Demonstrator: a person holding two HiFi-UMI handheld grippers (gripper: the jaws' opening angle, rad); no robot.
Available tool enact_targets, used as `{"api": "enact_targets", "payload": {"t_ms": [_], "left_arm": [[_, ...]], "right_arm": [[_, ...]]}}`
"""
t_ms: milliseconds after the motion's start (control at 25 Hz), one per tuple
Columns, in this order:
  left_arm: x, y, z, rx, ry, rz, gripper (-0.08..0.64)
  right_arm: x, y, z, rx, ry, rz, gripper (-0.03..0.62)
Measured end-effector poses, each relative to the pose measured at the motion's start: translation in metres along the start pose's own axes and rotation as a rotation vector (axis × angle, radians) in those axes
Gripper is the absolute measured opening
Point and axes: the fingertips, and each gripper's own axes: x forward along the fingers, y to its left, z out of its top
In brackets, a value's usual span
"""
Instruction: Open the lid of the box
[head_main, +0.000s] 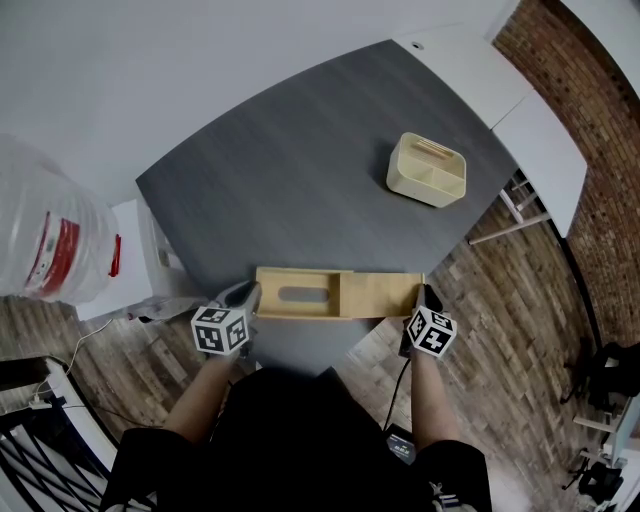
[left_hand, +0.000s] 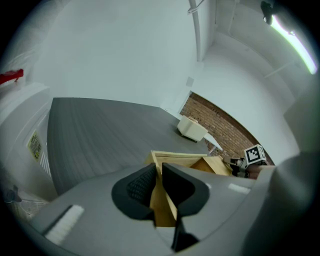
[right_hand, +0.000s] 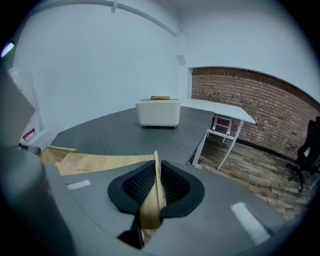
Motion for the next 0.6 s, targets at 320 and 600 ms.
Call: {"api": "enact_targets", "payload": {"t_ms": [320,600], "left_arm": [[-0.0001,0.0007,0.0008,-0.001,-0.001,0.003,0.041],[0.0009,-0.0001,0.0010,-0.002,0.003,0.003,0.040]], "right_arm": [[-0.0039,-0.0026,-0.0040,-0.011,0.004,-0.005,0.035],[0.0004,-0.0053,-0.0013,-0.003,0.000,-0.007,0.038]]}}
